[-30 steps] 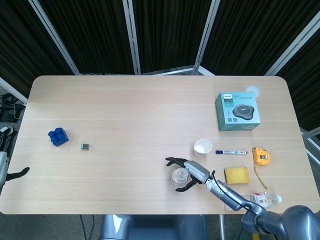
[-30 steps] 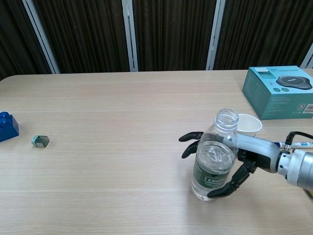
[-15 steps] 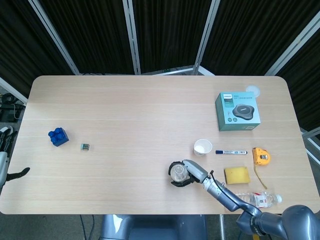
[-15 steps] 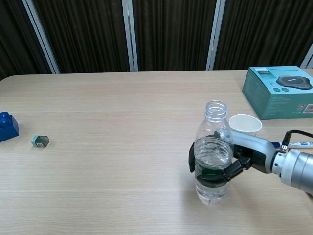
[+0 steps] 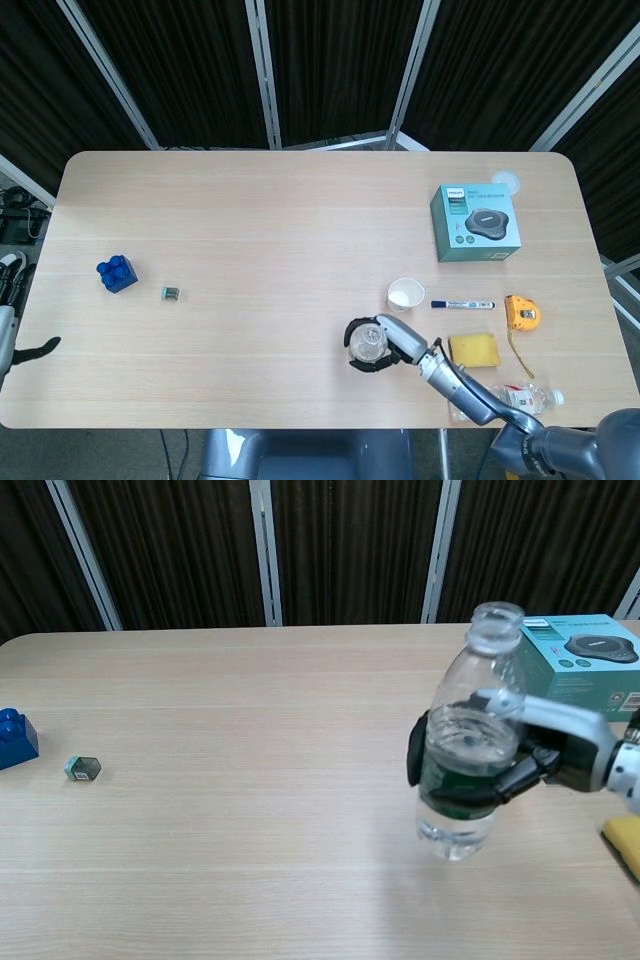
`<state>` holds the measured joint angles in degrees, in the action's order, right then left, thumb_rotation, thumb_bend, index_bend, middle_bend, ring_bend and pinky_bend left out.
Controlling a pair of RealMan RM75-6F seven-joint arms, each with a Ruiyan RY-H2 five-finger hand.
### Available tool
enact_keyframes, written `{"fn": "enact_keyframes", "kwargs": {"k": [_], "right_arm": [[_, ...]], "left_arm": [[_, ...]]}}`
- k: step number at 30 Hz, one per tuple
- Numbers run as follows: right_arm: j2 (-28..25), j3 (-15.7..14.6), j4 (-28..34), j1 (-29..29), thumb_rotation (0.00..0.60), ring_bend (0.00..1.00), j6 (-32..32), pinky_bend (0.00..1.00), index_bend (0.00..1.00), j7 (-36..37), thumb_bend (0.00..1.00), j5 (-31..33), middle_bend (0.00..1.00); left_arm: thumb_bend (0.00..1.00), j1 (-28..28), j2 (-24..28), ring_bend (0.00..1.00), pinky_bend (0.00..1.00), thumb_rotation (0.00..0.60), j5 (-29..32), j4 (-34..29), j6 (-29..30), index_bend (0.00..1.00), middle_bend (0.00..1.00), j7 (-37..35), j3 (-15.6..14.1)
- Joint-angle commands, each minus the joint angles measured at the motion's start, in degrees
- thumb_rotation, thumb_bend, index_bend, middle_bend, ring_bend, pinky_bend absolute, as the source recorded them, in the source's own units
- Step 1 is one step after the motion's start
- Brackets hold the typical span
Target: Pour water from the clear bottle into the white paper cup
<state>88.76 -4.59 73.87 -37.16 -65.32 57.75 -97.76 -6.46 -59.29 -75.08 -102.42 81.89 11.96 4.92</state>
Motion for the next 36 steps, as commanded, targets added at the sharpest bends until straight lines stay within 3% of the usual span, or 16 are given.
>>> {"fn": "enact_keyframes", "kwargs": {"k": [1, 7, 11, 26, 36], "right_arm": [[-7.7, 1.6, 5.6, 0.7, 0.6, 0.47, -2.8, 0.41, 0.5, -4.3, 0.35, 1.2, 0.57], [-13.6, 3.5, 5.0, 2.2, 0.6, 0.47, -0.7, 0.41, 0.49, -11.5, 0.35, 7.6, 0.57], [-14.5, 3.8, 1.5, 3.2, 0.6, 0.47, 1.3, 0.41, 0.49, -14.9, 0.35, 10.9, 0.57], [-9.9, 4.1, -12.4, 6.0, 0.6, 0.47, 3.4, 0.42, 0.48, -37.1, 0.43, 15.4, 0.57], [-7.0, 5.4, -15.2, 6.3, 0.6, 0.48, 4.9, 0.44, 0.48, -48.6, 0.45, 17.4, 0.58]], "left_arm": [[0.0, 0.2, 0.2, 0.0, 0.0, 0.6, -0.7, -0.2, 0.5, 0.0, 0.0, -0.1, -0.2], [0.0, 0.6, 1.0, 0.0, 0.0, 0.6, -2.2, -1.3, 1.2, 0.0, 0.0, -1.3, -0.5], [0.0, 0.9, 1.8, 0.0, 0.0, 0.6, -3.2, -1.9, 1.9, 0.0, 0.0, -2.5, -0.7], [0.0, 1.3, 2.9, 0.0, 0.0, 0.6, -5.1, -2.8, 2.1, 0.0, 0.0, -3.9, -1.4], [0.0, 1.4, 3.0, 0.0, 0.0, 0.6, -4.8, -2.7, 2.2, 0.0, 0.0, -4.4, -1.3]]}}
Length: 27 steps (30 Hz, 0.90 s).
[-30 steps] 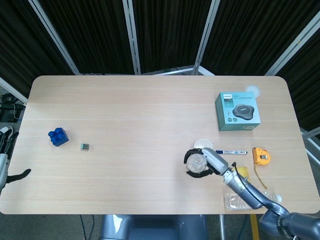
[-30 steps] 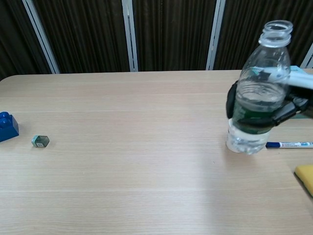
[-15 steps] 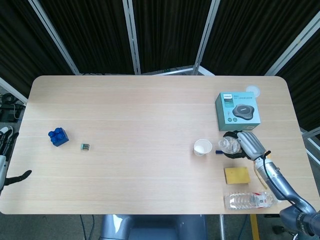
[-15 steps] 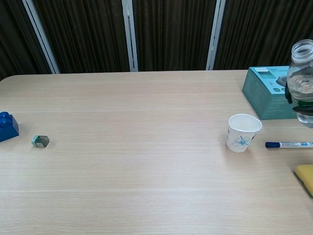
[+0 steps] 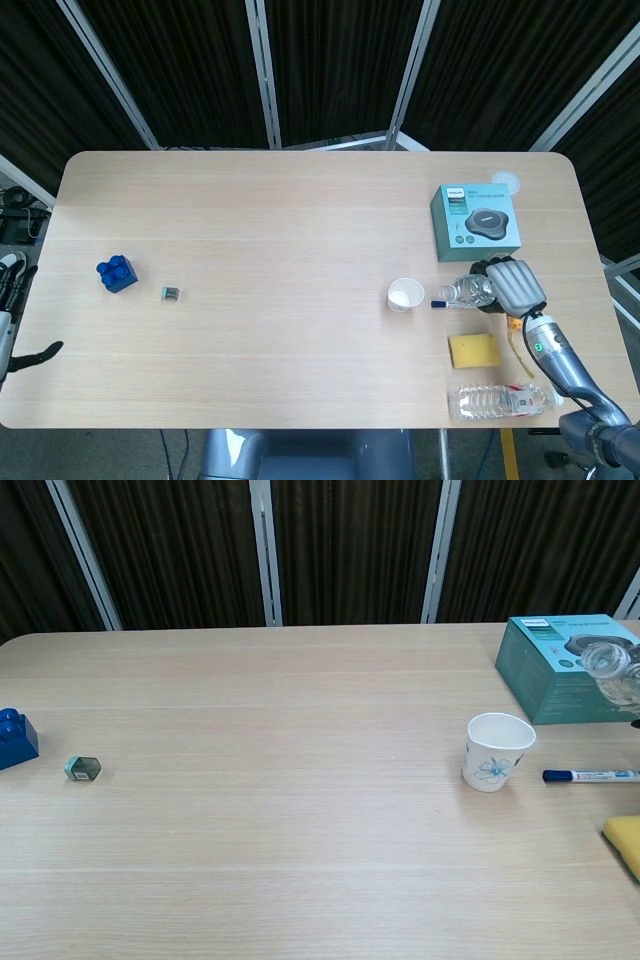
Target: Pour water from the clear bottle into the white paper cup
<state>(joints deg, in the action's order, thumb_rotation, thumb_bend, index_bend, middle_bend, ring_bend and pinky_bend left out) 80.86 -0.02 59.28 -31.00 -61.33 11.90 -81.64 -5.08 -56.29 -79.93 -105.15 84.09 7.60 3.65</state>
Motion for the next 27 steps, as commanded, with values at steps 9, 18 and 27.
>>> {"fn": "enact_keyframes", "kwargs": {"k": [9, 18, 27], "right_arm": [[3.3, 3.5, -1.7, -0.2, 0.6, 0.48, 2.8, 0.44, 0.49, -12.8, 0.48, 5.6, 0.58], [4.8, 5.0, -0.9, -0.7, 0.6, 0.51, 2.9, 0.48, 0.49, -21.9, 0.5, 7.9, 0.58], [5.6, 6.9, 0.5, -0.6, 0.6, 0.51, 3.7, 0.49, 0.49, -31.3, 0.5, 12.6, 0.58]], "left_arm": [[0.0, 0.0, 0.0, 0.0, 0.0, 0.6, 0.1, 0.3, 0.0, 0.0, 0.0, 0.0, 0.0], [0.0, -0.2, 0.0, 0.0, 0.0, 0.6, 0.4, 0.4, -0.6, 0.0, 0.0, -0.3, 0.0], [0.0, -0.3, 0.0, 0.0, 0.0, 0.6, 0.5, 0.6, -0.9, 0.0, 0.0, -0.6, 0.1]]}}
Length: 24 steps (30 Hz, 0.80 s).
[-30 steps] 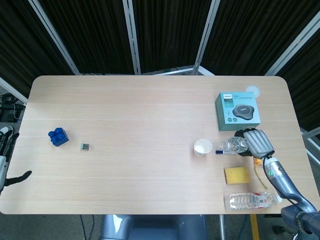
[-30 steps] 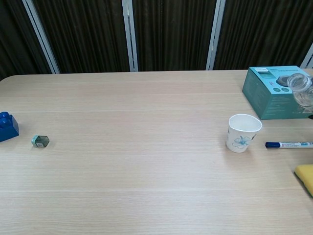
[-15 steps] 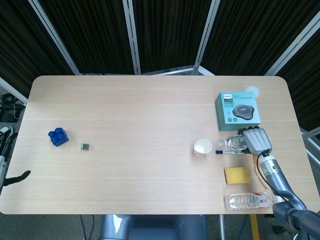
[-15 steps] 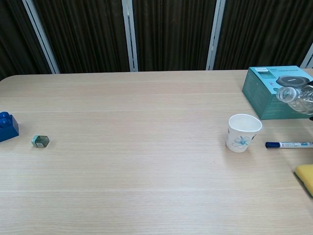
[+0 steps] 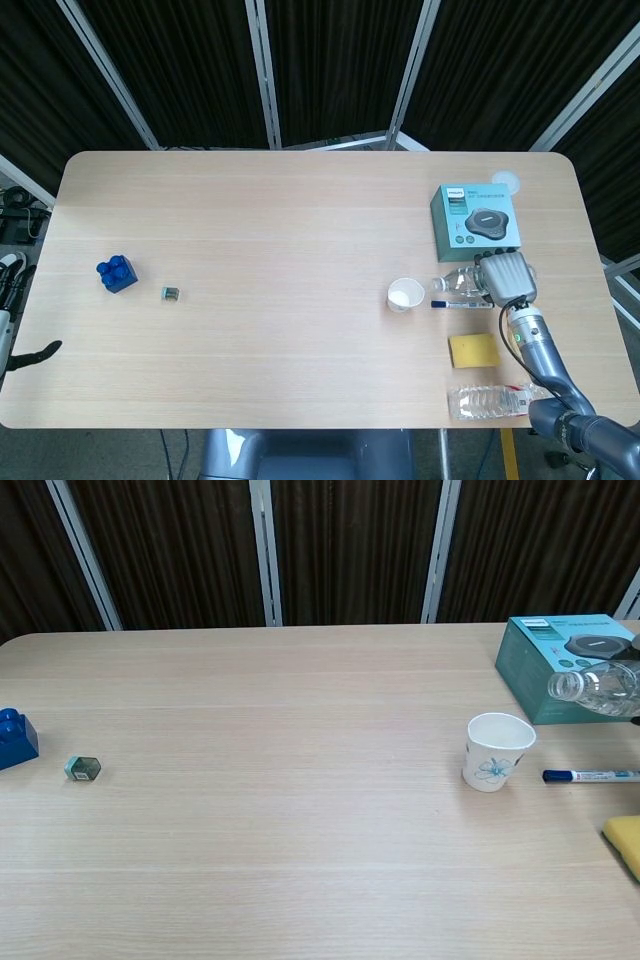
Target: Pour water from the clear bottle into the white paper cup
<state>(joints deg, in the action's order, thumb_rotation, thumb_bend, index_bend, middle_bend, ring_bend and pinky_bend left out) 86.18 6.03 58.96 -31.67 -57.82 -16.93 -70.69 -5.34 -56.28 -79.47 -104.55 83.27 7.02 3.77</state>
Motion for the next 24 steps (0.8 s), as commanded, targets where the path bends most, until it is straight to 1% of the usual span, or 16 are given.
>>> {"fn": "enact_keyframes", "kwargs": {"k": [1, 15, 24], "right_arm": [[0.2, 0.9, 1.0, 0.1, 0.6, 0.51, 0.0, 0.49, 0.49, -3.8, 0.5, 2.0, 0.58], [-0.1, 2.3, 2.8, 0.3, 0.6, 0.51, -1.6, 0.49, 0.5, -11.0, 0.51, 4.7, 0.59], [-0.4, 2.9, 4.1, 0.3, 0.6, 0.51, -1.7, 0.49, 0.5, -13.2, 0.52, 6.0, 0.59]], "left_arm": [[0.0, -0.1, 0.0, 0.0, 0.0, 0.6, 0.1, 0.1, -0.2, 0.0, 0.0, 0.0, 0.0], [0.0, -0.3, 0.0, 0.0, 0.0, 0.6, 0.3, 0.2, -0.5, 0.0, 0.0, -0.1, 0.1], [0.0, -0.3, -0.1, 0.0, 0.0, 0.6, 0.5, 0.1, -0.5, 0.0, 0.0, 0.2, 0.1]]}}
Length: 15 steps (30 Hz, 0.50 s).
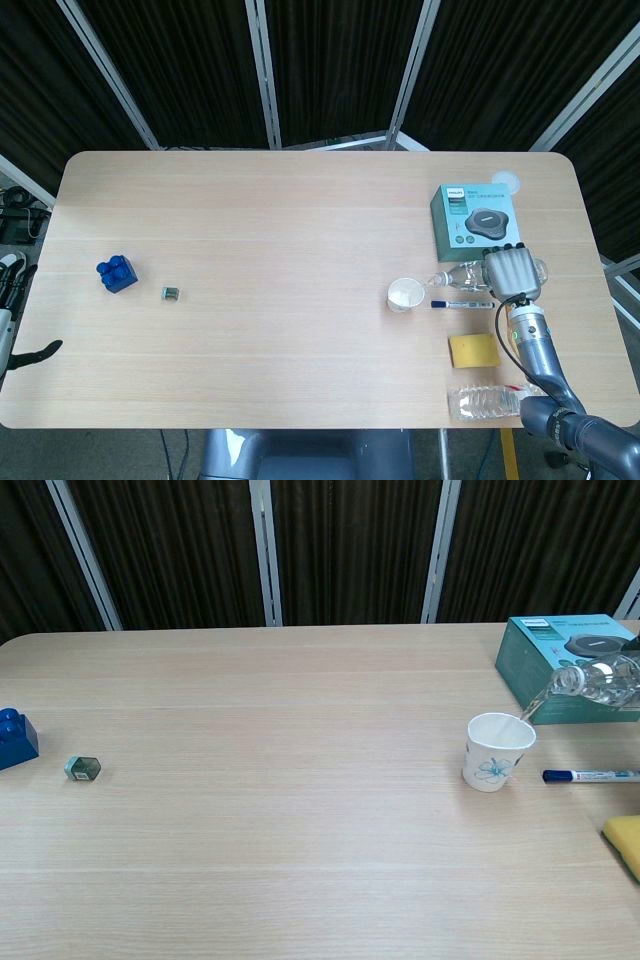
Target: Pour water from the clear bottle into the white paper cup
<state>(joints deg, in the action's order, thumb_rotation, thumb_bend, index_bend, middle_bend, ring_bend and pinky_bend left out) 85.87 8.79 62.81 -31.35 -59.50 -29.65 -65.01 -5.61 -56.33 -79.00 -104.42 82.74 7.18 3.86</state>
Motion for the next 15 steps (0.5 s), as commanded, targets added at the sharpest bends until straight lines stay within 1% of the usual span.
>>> {"fn": "enact_keyframes", "kwargs": {"k": [1, 15], "right_arm": [[-0.1, 0.2, 0.4, -0.1, 0.6, 0.51, 0.0, 0.49, 0.5, -0.7, 0.52, 0.4, 0.59], [-0.4, 0.4, 1.5, -0.1, 0.6, 0.51, -0.1, 0.49, 0.5, -1.9, 0.53, 1.0, 0.59]], "left_arm": [[0.0, 0.0, 0.0, 0.0, 0.0, 0.6, 0.0, 0.0, 0.0, 0.0, 0.0, 0.0, 0.0], [0.0, 0.0, 0.1, 0.0, 0.0, 0.6, 0.0, 0.0, 0.1, 0.0, 0.0, -0.1, 0.0]]}}
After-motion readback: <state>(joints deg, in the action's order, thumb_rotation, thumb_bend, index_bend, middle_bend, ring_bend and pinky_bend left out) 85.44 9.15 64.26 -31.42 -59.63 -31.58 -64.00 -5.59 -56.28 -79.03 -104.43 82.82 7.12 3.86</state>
